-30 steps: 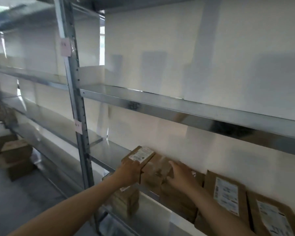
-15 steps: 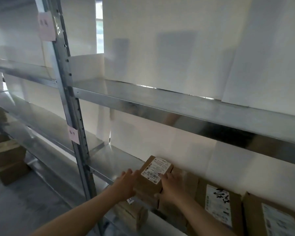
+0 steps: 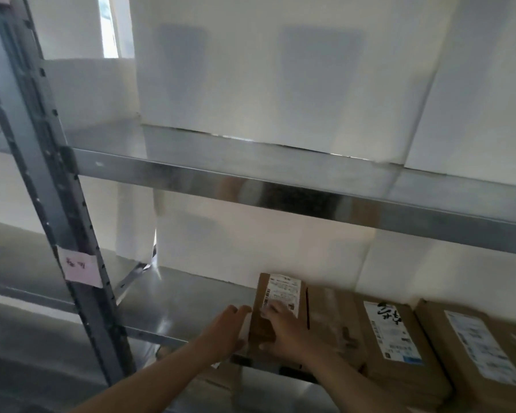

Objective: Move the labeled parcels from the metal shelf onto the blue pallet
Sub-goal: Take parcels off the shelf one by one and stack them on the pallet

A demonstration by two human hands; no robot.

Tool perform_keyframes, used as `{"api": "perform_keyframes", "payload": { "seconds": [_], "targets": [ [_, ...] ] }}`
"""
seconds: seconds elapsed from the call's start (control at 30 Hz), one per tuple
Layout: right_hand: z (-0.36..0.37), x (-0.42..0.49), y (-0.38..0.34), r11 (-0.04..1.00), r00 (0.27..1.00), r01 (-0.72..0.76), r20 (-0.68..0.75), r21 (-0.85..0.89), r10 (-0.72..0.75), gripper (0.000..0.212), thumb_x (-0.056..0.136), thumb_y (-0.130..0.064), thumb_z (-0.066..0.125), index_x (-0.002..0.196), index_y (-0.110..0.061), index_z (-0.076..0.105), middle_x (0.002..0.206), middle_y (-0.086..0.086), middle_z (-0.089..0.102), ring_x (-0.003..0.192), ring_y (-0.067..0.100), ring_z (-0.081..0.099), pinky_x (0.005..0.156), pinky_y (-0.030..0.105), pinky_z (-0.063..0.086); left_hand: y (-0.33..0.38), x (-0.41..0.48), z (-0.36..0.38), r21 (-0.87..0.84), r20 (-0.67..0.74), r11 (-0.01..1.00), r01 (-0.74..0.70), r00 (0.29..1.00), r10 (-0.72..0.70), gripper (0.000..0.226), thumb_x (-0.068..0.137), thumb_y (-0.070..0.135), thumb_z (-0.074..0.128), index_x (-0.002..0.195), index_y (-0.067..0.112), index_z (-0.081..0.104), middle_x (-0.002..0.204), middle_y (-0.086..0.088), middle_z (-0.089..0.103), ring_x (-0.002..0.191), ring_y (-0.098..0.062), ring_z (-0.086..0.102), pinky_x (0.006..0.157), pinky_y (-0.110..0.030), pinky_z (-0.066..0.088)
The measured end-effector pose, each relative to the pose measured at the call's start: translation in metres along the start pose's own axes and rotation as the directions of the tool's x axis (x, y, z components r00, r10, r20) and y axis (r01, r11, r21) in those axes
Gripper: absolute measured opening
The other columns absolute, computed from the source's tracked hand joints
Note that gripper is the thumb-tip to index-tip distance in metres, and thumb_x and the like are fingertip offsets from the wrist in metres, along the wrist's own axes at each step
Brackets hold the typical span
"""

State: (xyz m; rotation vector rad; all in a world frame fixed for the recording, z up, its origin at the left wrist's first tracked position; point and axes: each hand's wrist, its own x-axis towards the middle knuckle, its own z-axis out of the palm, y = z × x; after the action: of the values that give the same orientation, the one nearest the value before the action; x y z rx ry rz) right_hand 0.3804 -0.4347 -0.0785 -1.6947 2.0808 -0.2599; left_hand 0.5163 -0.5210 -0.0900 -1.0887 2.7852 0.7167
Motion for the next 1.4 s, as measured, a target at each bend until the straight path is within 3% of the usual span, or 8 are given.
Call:
{"api": "perform_keyframes", "payload": {
  "seconds": [0.13, 0.23, 0.37, 0.53, 0.7, 0.97, 1.23, 1.4],
  "targets": [
    [-0.003, -0.009, 0.009, 0.980, 0.986, -0.145, -0.104, -0.137, 0.131, 0.082, 0.079, -0.039, 0.067, 0.143, -0.019, 0.020, 0.152, 0.003, 0.013, 0.139, 0.025, 0.021, 0.112, 0.038, 0.028, -0.002, 0.003, -0.007, -0.060, -0.016, 0.995, -0.076, 0.997, 0.075, 0.070, 0.091, 0.022, 0.055, 0.146, 0.013, 0.013, 0.146, -0.010, 0.032, 0.135, -0.023, 0.034, 0.110, -0.031, 0.031],
    [-0.004, -0.015, 0.023, 0.945, 0.963, -0.267, -0.100, -0.188, 0.252, 0.097, 0.077, -0.044, 0.068, 0.147, -0.019, 0.006, 0.157, 0.008, -0.001, 0.145, 0.030, 0.000, 0.119, 0.045, 0.009, 0.006, 0.011, -0.008, -0.134, 0.007, 0.972, -0.191, 0.981, 0.194, 0.064, 0.089, 0.024, 0.058, 0.141, 0.011, 0.024, 0.138, -0.009, 0.046, 0.126, -0.022, 0.046, 0.102, -0.025, 0.036],
    [-0.006, -0.016, 0.028, 0.921, 0.950, -0.312, -0.085, -0.232, 0.300, 0.101, 0.078, -0.042, 0.067, 0.148, -0.016, -0.001, 0.157, 0.012, -0.005, 0.145, 0.029, -0.007, 0.118, 0.045, -0.001, 0.000, 0.030, 0.009, -0.245, 0.062, 0.943, -0.224, 0.967, 0.246, 0.083, 0.076, 0.052, 0.062, 0.142, 0.029, 0.017, 0.138, -0.007, 0.047, 0.118, -0.018, 0.053, 0.100, -0.036, 0.048],
    [0.000, -0.010, 0.024, 0.944, 0.956, -0.287, -0.118, -0.164, 0.270, 0.101, 0.075, -0.041, 0.070, 0.148, -0.019, 0.004, 0.158, 0.009, -0.001, 0.146, 0.025, -0.006, 0.118, 0.043, -0.003, 0.003, 0.023, 0.003, -0.188, 0.059, 0.976, -0.112, 0.990, 0.125, 0.069, 0.087, 0.019, 0.062, 0.143, 0.011, 0.024, 0.143, -0.013, 0.036, 0.127, -0.027, 0.043, 0.103, -0.031, 0.038],
    [0.007, 0.003, 0.002, 0.970, 0.969, -0.235, -0.100, -0.064, 0.228, 0.097, 0.074, -0.034, 0.072, 0.147, -0.021, 0.010, 0.156, 0.007, 0.003, 0.142, 0.027, 0.016, 0.117, 0.039, 0.022, -0.021, 0.012, -0.007, -0.191, 0.036, 0.978, -0.083, 0.995, 0.091, 0.073, 0.084, 0.019, 0.064, 0.144, 0.012, 0.023, 0.142, -0.014, 0.035, 0.125, -0.027, 0.045, 0.101, -0.030, 0.039],
    [0.020, 0.009, -0.021, 0.956, 0.971, -0.169, -0.124, 0.241, 0.203, 0.095, 0.073, -0.019, 0.076, 0.144, -0.016, 0.013, 0.150, 0.006, 0.013, 0.139, 0.018, 0.021, 0.111, 0.020, 0.020, -0.050, 0.008, -0.017, -0.219, 0.034, 0.964, -0.151, 0.986, 0.162, 0.091, 0.078, 0.026, 0.072, 0.146, 0.017, 0.012, 0.143, -0.014, 0.034, 0.130, -0.025, 0.039, 0.107, -0.030, 0.035],
    [0.002, -0.002, -0.032, 0.940, 0.950, -0.177, -0.198, 0.292, 0.241, 0.088, 0.072, -0.015, 0.076, 0.143, -0.019, 0.024, 0.148, 0.002, 0.027, 0.137, 0.015, 0.030, 0.109, 0.019, 0.024, -0.037, 0.011, -0.028, -0.247, -0.036, 0.941, -0.230, 0.973, 0.228, 0.076, 0.077, 0.024, 0.073, 0.140, 0.019, 0.031, 0.141, -0.007, 0.044, 0.126, -0.020, 0.046, 0.099, -0.013, 0.033],
    [-0.040, -0.022, -0.036, 0.933, 0.920, -0.118, -0.317, 0.341, 0.232, 0.083, 0.073, -0.015, 0.076, 0.141, -0.021, 0.029, 0.145, -0.002, 0.034, 0.133, 0.013, 0.036, 0.104, 0.019, 0.029, -0.005, 0.010, -0.066, -0.235, -0.091, 0.917, -0.321, 0.947, 0.308, 0.081, 0.075, 0.023, 0.074, 0.142, 0.021, 0.028, 0.142, -0.007, 0.042, 0.127, -0.019, 0.045, 0.105, -0.026, 0.038]
  ]
}}
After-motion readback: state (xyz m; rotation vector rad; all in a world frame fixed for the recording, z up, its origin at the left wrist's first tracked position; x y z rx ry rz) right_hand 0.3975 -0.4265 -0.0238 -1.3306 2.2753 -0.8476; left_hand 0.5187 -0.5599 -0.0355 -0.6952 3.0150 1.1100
